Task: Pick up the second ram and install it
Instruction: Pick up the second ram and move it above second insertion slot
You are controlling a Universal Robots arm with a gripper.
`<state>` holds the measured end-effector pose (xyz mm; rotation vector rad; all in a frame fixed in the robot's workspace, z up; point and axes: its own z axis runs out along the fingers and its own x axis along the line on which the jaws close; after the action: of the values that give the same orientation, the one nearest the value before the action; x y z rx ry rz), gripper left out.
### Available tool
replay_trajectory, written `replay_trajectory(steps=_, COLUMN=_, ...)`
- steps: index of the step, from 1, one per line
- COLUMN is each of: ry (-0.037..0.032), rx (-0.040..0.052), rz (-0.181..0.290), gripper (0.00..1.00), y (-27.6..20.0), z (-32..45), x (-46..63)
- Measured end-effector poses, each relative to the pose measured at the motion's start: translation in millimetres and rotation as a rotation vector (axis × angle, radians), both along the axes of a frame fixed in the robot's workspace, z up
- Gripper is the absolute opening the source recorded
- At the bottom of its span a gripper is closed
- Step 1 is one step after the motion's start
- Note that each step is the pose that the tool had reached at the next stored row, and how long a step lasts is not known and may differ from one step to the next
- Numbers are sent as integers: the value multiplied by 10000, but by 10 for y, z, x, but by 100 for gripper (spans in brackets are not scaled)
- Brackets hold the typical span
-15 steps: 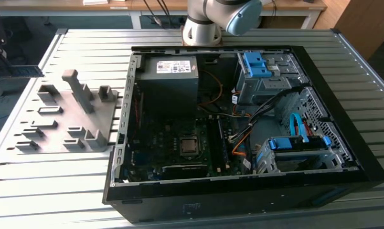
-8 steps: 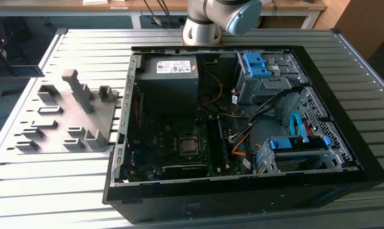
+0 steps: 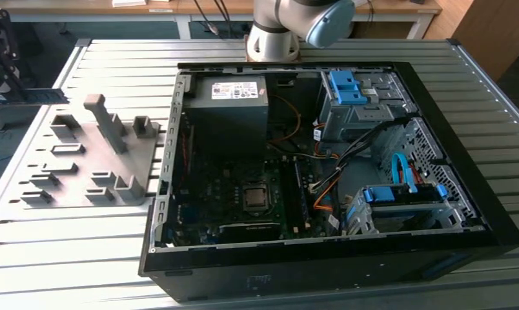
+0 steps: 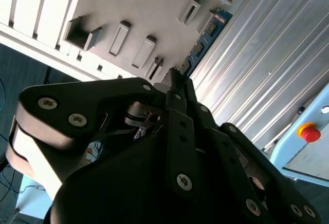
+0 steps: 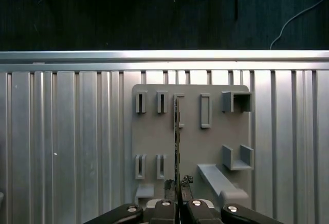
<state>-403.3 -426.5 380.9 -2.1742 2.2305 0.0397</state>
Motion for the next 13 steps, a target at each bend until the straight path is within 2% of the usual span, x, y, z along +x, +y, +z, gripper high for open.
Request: replay_trajectory(steps=13, ry=3, rx=0, rz=1, gripper=14, y=0, z=0, x=219)
